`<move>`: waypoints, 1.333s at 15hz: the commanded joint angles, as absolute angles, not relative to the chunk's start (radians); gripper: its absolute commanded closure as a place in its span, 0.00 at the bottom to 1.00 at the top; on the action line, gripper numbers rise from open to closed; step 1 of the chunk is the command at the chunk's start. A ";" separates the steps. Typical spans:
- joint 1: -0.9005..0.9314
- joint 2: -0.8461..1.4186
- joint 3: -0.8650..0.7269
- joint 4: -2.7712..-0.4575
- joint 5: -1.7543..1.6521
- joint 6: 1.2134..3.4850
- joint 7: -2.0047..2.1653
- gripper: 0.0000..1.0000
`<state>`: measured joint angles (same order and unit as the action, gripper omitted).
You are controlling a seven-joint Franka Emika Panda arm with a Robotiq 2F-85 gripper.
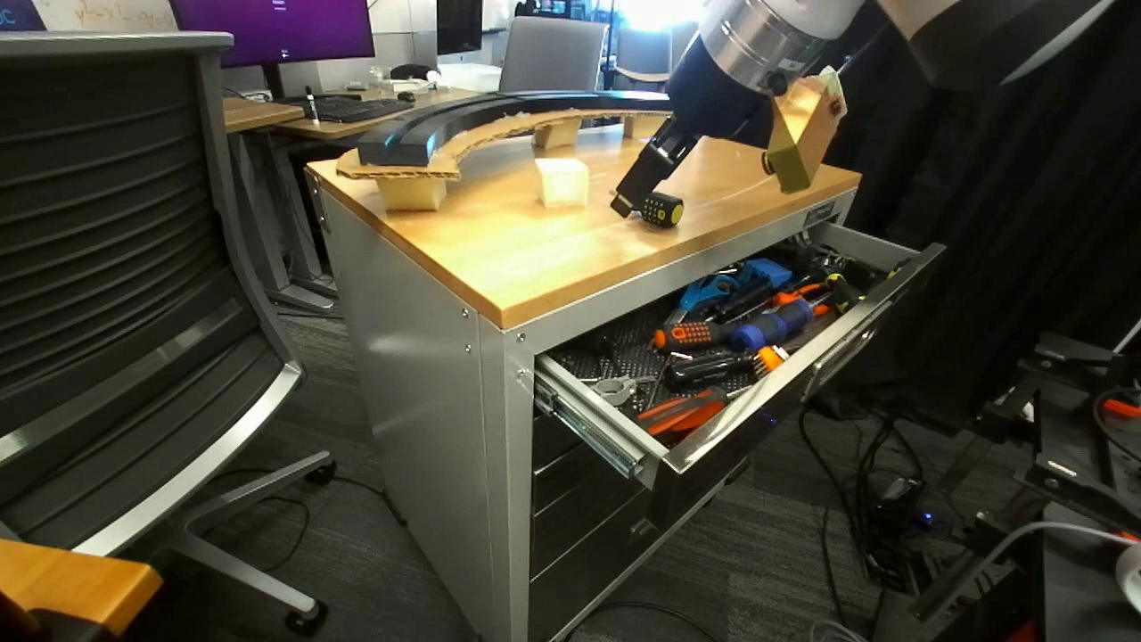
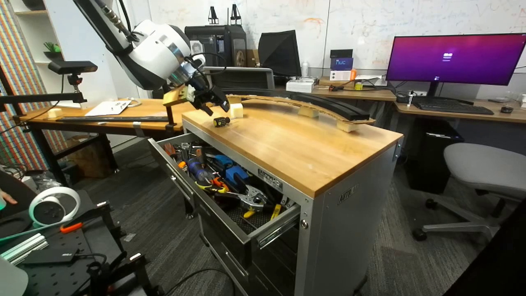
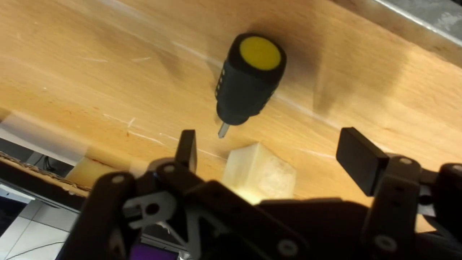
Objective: Put the screwdriver in the open drawer and then close the drawer
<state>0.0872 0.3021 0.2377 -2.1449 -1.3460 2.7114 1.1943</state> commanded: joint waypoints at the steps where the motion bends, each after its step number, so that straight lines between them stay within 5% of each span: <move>1: 0.107 0.336 0.239 -2.105 -1.351 2.666 1.240 0.34; 8: 0.113 0.347 0.244 -2.087 -1.337 2.605 1.274 0.84; 11: 0.116 0.348 0.248 -2.082 -1.332 2.577 1.287 0.90; 20: 0.154 0.339 0.220 -2.094 -1.110 2.569 1.082 0.86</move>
<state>0.1334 0.3316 0.2289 -2.0891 -1.2231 2.5684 1.1984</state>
